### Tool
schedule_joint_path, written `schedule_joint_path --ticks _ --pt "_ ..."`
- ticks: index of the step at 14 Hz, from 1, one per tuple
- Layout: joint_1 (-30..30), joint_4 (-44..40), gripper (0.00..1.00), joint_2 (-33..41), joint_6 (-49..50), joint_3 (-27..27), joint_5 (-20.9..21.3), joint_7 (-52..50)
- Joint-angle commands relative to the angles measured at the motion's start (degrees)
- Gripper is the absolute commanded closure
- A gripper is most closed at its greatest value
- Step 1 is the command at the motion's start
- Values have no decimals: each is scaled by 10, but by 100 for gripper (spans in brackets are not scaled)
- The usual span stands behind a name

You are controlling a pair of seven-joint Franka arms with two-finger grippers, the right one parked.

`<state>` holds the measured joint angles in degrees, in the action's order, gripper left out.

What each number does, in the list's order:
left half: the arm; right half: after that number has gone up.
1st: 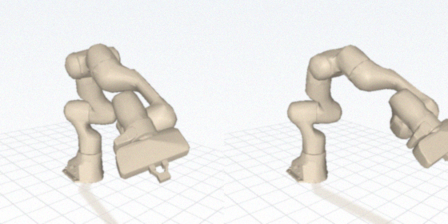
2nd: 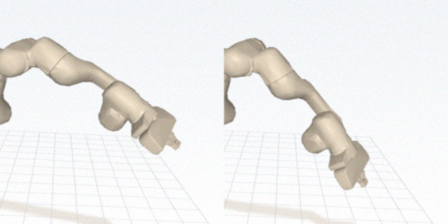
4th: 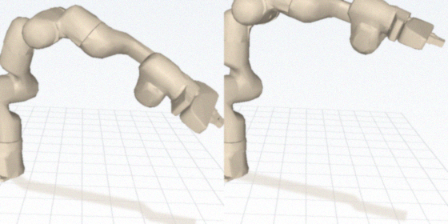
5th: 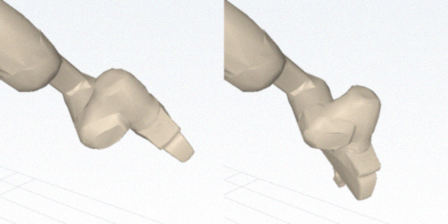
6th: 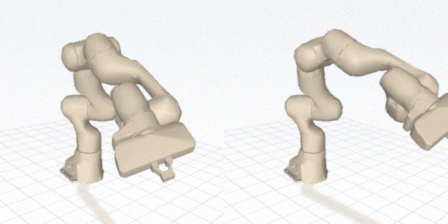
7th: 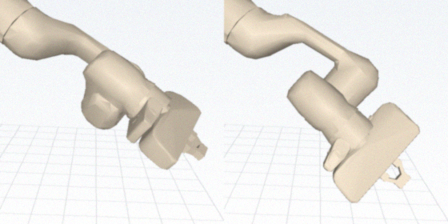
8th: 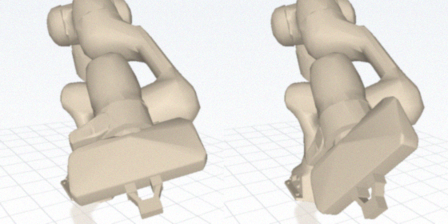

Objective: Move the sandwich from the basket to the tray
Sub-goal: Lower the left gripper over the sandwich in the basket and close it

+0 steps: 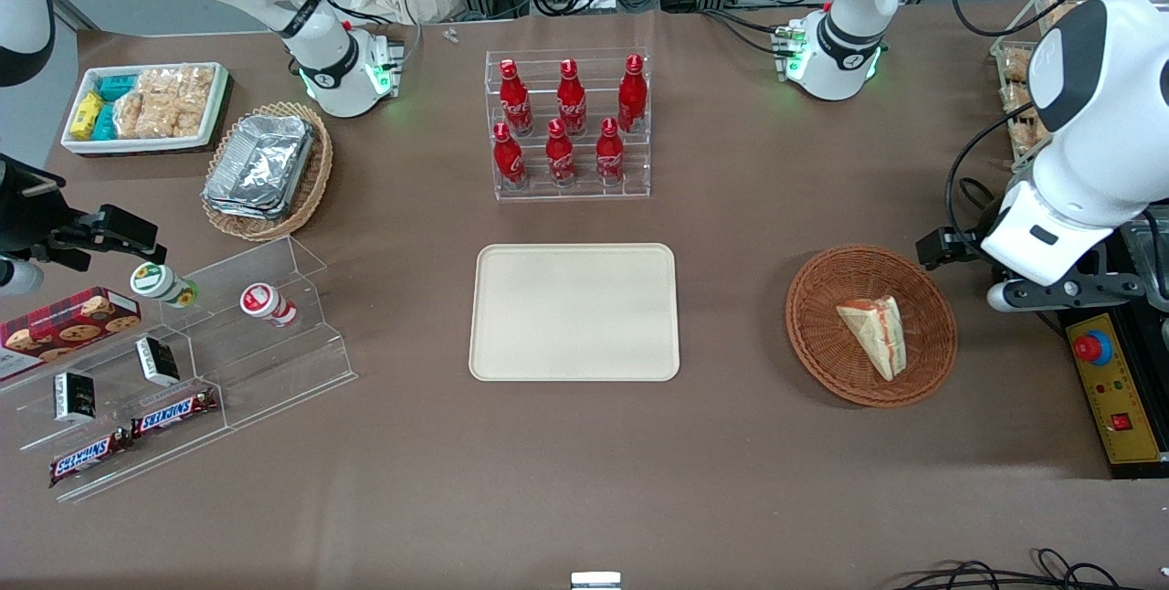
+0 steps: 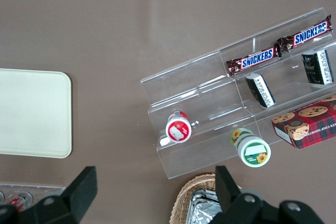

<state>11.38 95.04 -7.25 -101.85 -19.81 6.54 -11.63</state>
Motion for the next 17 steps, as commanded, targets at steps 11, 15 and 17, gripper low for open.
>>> schedule_joint_path --ticks 11,15,17 --pt "8 100 0 -71 -170 5 -3 -141" --pt "15 115 0 -130 -233 6 4 -168" --pt "16 122 0 -139 -236 19 8 -169"
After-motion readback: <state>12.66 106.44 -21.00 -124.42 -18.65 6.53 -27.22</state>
